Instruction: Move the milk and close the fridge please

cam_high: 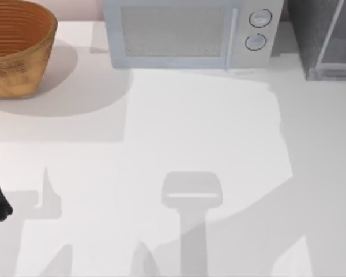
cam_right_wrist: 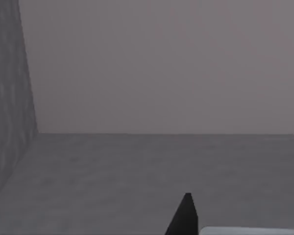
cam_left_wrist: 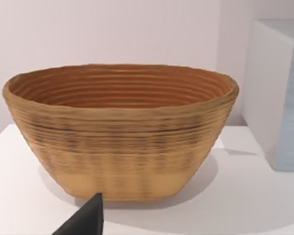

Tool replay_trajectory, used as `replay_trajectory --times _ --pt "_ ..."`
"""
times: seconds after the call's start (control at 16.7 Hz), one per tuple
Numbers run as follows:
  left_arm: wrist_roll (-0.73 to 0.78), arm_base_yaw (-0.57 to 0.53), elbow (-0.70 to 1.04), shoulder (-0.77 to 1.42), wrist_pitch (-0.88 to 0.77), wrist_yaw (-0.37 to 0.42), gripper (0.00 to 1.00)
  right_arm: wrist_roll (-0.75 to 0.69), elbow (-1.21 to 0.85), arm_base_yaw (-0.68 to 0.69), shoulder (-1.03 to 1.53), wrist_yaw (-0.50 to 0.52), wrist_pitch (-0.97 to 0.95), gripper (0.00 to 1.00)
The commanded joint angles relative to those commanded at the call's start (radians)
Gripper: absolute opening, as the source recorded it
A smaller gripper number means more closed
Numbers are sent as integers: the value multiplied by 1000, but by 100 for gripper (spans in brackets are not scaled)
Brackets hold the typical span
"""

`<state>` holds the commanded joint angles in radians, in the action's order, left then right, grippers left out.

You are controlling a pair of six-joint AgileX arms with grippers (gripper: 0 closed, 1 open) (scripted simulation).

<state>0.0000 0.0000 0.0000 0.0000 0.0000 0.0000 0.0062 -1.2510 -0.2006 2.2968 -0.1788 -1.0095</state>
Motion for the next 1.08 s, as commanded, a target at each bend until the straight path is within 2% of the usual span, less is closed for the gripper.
replay_trajectory --times 0.54,1.08 --pt "0 0 0 0 0 0 100 0 0 0 0 0 0 98" --pt "0 0 0 0 0 0 100 0 1 2 0 0 0 100"
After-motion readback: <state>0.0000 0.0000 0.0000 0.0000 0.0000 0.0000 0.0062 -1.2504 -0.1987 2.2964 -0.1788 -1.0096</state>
